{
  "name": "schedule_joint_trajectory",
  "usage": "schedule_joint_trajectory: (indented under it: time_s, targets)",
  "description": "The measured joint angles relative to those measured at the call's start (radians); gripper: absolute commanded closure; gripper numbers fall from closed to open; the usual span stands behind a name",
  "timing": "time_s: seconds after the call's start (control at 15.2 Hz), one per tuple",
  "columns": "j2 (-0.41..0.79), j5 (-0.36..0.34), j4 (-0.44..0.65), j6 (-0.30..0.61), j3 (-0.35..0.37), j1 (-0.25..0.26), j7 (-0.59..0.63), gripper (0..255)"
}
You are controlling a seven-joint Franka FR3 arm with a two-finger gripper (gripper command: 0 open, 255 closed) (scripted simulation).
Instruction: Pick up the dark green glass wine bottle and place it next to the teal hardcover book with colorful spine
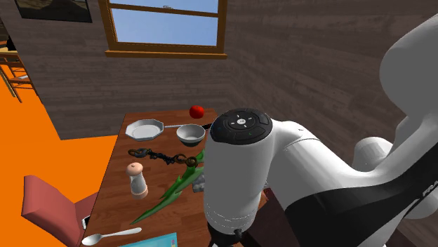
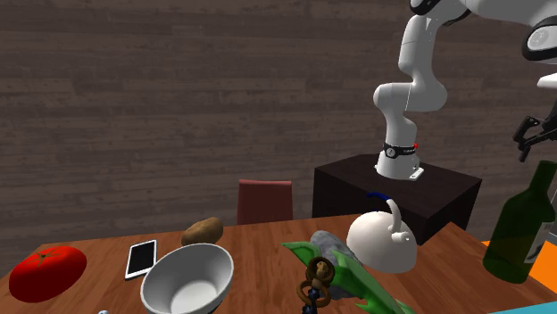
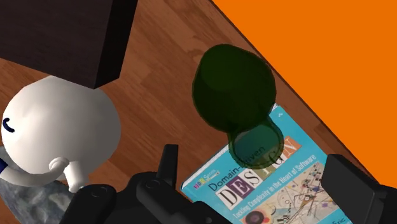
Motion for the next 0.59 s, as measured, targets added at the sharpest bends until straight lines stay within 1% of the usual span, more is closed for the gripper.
schedule_joint_trajectory:
  time_s: [0.13, 0.2, 0.59]
  targets:
    - [-0.039, 0.022, 0.034, -0.066, -0.011, 0.006, -0.017, 0]
    - [-0.045, 0.025, 0.046, -0.083, -0.014, 0.005, -0.021, 0]
    - [-0.051, 0.028, 0.057, -0.100, -0.016, 0.007, -0.022, 0]
